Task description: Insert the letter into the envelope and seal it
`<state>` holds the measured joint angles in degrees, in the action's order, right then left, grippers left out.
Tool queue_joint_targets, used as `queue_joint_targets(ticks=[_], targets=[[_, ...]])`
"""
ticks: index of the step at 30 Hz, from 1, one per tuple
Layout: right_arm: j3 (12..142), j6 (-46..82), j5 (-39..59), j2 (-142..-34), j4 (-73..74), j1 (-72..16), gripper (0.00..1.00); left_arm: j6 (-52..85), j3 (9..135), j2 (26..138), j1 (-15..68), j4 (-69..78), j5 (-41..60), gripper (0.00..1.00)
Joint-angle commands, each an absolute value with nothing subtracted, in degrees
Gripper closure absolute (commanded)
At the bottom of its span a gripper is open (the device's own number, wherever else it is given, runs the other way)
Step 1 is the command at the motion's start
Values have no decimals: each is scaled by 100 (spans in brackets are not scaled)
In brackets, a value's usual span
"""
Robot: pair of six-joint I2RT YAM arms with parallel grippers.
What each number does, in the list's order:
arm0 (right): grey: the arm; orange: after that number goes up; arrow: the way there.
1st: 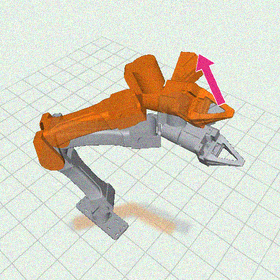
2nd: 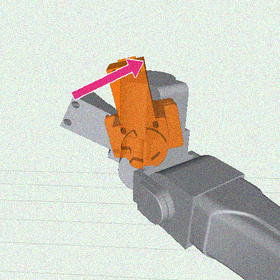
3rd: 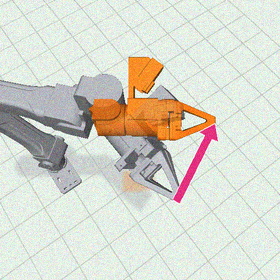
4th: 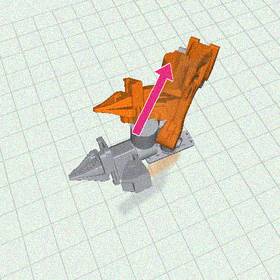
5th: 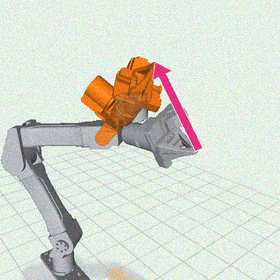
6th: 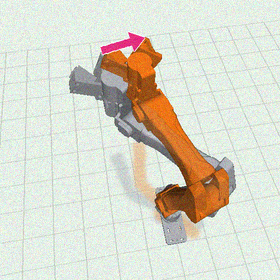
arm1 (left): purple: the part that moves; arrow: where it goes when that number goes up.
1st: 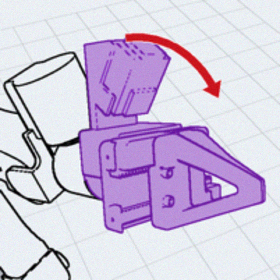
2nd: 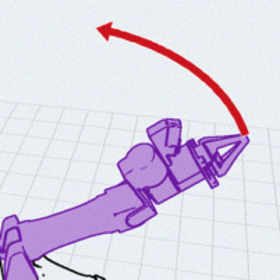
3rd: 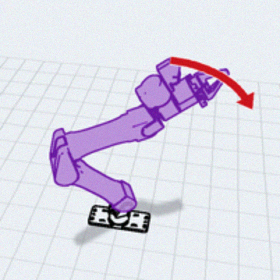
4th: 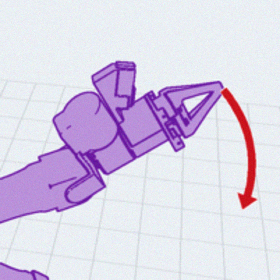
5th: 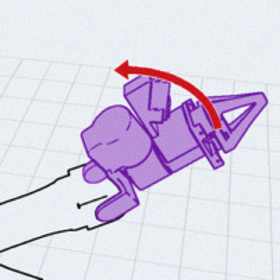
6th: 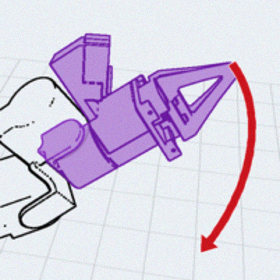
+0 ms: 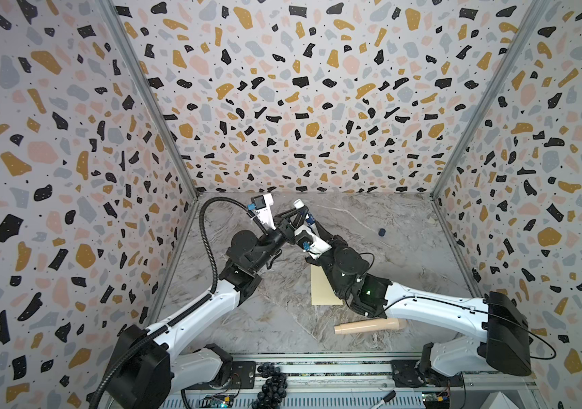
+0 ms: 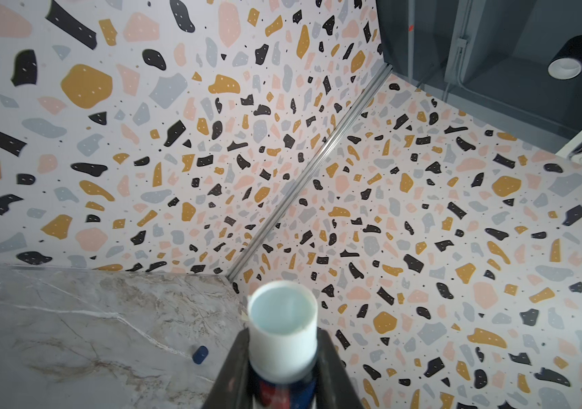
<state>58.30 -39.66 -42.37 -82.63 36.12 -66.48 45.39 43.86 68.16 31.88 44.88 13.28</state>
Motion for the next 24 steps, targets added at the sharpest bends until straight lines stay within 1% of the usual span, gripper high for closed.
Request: queue_joint_targets(ticks=[1,6,12,15,18,20,24], targets=[[5786,-5084,-4207,-8449,4391,-6939,100,4425,4438,6873,3296,4568,1706,100],[5733,-5137,-4220,-8517,4455,-6956,100,4431,4438,6873,3296,4588,1707,100],[5697,-4797,-4066,-8363,4234,-6941,100,4438,4421,6855,3296,4595,1707,100],[5705,-4528,-3970,-8269,4025,-6880,96,4447,4420,6831,3296,4602,1701,100],[5713,-4103,-3849,-8116,3732,-6768,83,4458,4408,6796,3296,4603,1685,100],[5672,-3639,-3550,-7882,3448,-6660,73,4470,4403,6769,3297,4608,1666,100],[5425,-2494,-2361,-7200,2887,-6260,50,4477,4403,6708,3296,4614,1635,100]])
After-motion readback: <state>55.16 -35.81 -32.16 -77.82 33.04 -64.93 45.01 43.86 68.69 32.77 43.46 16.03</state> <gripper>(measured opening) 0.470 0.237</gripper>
